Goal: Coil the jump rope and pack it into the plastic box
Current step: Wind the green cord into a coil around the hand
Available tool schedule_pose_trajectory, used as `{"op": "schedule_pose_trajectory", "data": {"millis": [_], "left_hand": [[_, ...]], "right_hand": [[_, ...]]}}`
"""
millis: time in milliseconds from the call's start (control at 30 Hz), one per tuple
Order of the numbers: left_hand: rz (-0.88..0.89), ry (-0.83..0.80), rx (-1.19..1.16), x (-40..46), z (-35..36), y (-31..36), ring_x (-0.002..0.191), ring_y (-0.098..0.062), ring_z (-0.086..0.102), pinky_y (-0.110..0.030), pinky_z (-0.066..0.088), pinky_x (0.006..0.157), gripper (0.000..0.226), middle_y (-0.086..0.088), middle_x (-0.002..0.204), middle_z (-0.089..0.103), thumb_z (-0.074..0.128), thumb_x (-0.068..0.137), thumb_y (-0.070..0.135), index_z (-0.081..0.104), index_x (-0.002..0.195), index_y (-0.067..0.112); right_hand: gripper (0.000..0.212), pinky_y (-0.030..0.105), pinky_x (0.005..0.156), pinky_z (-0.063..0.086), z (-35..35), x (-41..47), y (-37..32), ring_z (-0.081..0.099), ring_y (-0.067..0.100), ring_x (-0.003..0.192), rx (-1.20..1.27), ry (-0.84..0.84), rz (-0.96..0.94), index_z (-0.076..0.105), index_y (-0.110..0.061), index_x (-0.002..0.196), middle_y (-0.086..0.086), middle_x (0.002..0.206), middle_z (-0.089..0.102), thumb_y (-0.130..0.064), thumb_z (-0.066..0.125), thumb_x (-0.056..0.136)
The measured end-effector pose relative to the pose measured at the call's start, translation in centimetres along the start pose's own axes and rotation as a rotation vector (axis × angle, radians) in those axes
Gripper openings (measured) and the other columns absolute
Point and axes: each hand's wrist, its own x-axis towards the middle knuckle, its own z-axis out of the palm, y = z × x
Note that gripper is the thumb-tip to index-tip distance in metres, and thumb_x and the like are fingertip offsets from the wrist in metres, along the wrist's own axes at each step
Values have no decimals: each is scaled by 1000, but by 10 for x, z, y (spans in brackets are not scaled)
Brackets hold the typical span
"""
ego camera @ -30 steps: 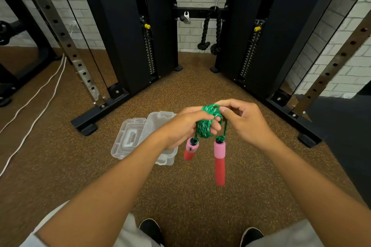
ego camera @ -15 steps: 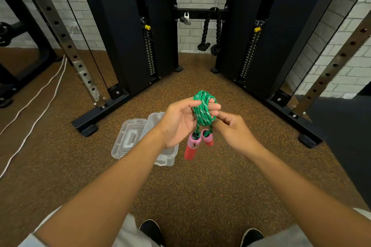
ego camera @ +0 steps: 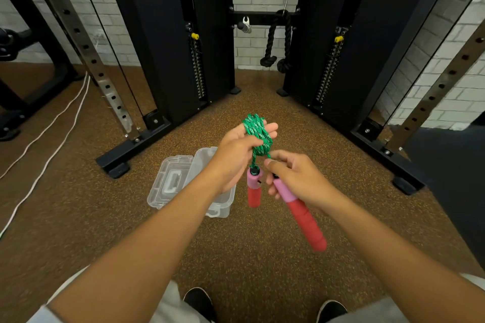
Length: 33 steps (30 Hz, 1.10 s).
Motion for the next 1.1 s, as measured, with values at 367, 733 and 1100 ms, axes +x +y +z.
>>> {"op": "schedule_pose_trajectory", "data": {"millis": [367,733,1100], "left_hand": [[50,136,197,3,-3,-4,88,-15,66,-37,55,90,12,-2,90,70,65,96,23,65,101,13],[-74,267,-258,2,-11,8,59,-10,52,-37,47,80,24,2,63,54,49,105,15,55,82,13],[-140,341,-249,17,-56,23,53,-6,47,-22,50,57,20,3,64,51,59,99,14,56,79,14]], "right_hand": [[26,41,102,53,17,-3,-9,71,15,106,151,50,13,66,-30,104,-8,109,74,-40,42,108],[30,16,51,48,52,12,-4,56,1,56,-21,94,-182,39,-11,119,-4,78,61,-39,45,107],[16,19,82,51,102,64,36,67,-2,94,139,144,-261,60,-26,118,-4,108,72,-23,60,103]]}}
